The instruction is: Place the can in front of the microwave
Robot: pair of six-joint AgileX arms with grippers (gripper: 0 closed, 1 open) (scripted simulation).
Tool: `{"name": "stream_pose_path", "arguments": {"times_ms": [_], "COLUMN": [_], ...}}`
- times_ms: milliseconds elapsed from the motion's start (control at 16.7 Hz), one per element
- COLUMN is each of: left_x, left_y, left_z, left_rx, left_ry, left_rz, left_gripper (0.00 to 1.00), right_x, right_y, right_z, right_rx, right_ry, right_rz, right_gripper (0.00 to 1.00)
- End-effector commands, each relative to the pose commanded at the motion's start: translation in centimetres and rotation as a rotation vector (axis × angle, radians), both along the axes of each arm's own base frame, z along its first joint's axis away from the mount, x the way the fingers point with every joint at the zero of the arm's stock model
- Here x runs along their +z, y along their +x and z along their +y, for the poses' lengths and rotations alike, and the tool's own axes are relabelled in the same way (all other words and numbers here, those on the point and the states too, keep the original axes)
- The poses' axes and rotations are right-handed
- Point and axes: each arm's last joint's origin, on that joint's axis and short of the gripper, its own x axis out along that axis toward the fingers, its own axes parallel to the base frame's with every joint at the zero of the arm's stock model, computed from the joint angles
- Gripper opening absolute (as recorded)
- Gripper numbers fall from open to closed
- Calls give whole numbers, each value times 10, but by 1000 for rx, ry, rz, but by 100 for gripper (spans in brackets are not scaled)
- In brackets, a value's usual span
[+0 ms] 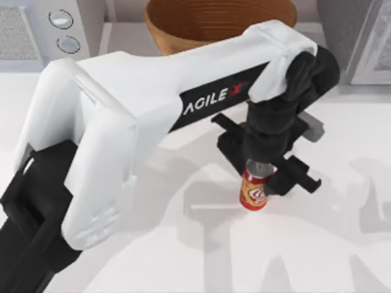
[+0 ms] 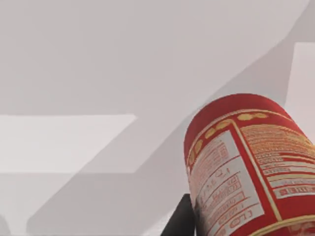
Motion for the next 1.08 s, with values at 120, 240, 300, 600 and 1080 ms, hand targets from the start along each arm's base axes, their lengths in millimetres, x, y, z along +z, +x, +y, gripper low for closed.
{"name": "stream_pose_path", "arguments": {"times_ms": [120,240,300,600,1080], "left_x": [0,0,0,0,25], "left_y": [0,0,0,0,1], "left_z": [0,0,0,0,-1], "left_rx": [0,0,0,0,-1], "left_ry": [0,0,0,0,-1], "left_rz": [0,0,0,0,0], "left_gripper": [17,2,0,0,0], "right_x": [0,0,0,0,0], "right_y": [0,0,0,0,0], "right_z": [0,0,0,0,0], "right_rx": [0,0,0,0,0], "right_ry": [0,0,0,0,0], "right_rz": [0,0,0,0,0], "right_gripper": [100,100,100,100,100]}}
